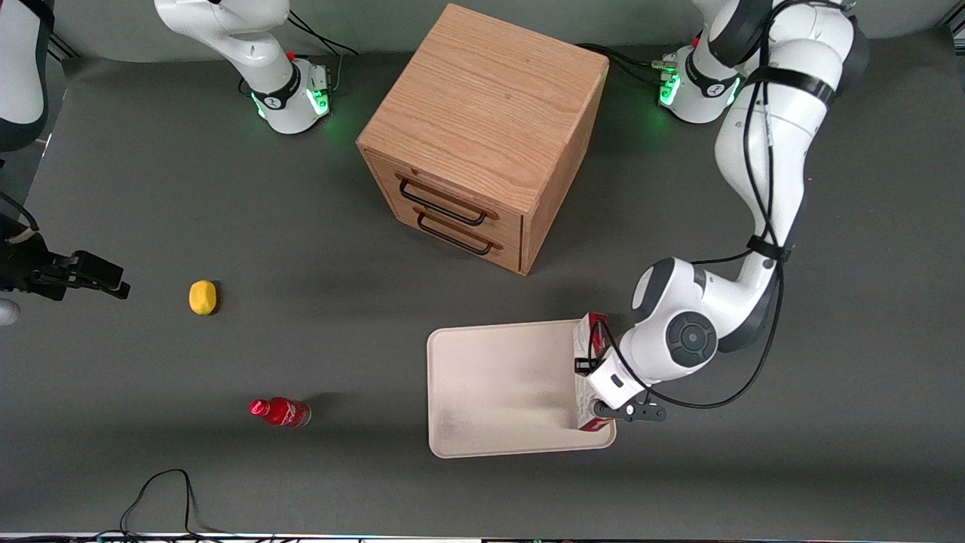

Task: Place red cookie box on tray
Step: 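Carry the upright cookie box over to the white tray's edge, then lower the box onto the tray and open the left gripper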

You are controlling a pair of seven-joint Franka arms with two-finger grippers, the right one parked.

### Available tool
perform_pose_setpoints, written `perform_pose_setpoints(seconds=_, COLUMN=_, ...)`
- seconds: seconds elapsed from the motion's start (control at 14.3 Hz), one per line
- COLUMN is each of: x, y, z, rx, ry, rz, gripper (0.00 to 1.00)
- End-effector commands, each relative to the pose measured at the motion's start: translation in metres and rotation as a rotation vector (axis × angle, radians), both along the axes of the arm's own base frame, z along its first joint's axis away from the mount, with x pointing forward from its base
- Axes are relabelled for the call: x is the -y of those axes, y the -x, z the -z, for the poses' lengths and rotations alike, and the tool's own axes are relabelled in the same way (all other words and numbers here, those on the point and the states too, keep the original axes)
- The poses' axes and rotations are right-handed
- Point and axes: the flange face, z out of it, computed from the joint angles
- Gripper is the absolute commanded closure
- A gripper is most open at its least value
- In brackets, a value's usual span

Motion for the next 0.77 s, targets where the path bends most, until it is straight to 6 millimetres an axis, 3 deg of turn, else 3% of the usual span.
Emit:
perform_pose_setpoints(seconds=0.0, x=-0.003, y=-0.005, z=-0.003, rx=-0.019, ry=-0.026, rz=-0.077, gripper=1.0)
perform_pose_setpoints(seconds=0.07, x=-0.004, y=-0.004, z=-0.002, rx=-0.021, ry=-0.029, rz=-0.077, gripper=1.0)
perform_pose_setpoints(seconds=0.14, x=-0.004, y=-0.005, z=-0.002, rx=-0.012, ry=-0.03, rz=-0.078, gripper=0.57)
perform_pose_setpoints(seconds=0.21, x=-0.003, y=-0.001, z=0.0, rx=-0.009, ry=-0.046, rz=-0.074, gripper=0.02)
perform_pose_setpoints(seconds=0.7, x=0.002, y=-0.003, z=-0.019, rx=0.024, ry=-0.034, rz=-0.126, gripper=0.0)
